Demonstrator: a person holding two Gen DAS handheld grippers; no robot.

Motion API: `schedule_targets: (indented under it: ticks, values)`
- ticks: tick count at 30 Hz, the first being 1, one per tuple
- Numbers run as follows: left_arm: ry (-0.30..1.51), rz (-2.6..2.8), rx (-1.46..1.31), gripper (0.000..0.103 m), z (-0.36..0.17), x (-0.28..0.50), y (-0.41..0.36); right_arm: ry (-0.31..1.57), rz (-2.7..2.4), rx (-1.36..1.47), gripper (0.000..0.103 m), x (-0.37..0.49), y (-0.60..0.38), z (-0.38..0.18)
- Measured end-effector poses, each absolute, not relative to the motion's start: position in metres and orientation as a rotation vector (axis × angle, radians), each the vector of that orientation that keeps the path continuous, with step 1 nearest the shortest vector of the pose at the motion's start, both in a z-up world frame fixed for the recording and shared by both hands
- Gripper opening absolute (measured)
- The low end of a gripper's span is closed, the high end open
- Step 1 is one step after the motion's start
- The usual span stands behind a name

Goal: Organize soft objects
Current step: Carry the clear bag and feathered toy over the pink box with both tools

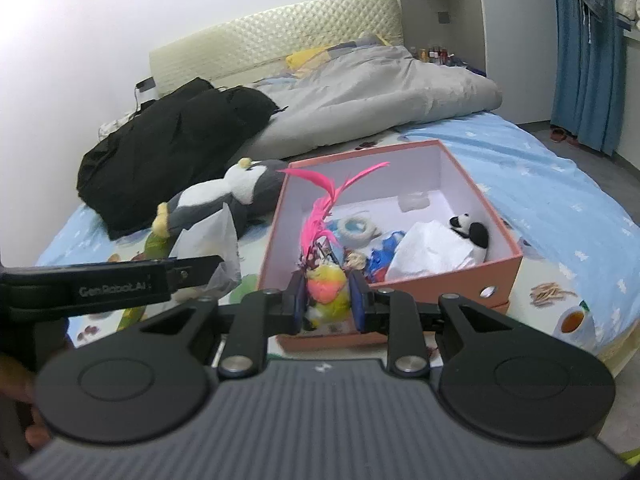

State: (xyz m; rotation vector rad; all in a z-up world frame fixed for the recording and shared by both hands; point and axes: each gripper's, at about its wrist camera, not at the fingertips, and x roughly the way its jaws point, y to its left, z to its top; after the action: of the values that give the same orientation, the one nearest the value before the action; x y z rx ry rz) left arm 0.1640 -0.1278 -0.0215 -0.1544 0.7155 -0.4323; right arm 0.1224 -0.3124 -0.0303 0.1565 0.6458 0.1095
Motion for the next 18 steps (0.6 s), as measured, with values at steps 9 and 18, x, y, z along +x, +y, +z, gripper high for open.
schedule_targets:
  ticks: [9,18]
  values:
    - [0.754,-0.449,-0.146,0.042,-0.028,0.238,-0.164,0.674,0.101,0.165,0.027,0.183,-0.344,-0.034]
    - [0.828,-0.453,-0.121,0.042,-0.057,0.330,-0.197,0.738,0.098,0.192,0.027,0.263,-0.368,-0.061]
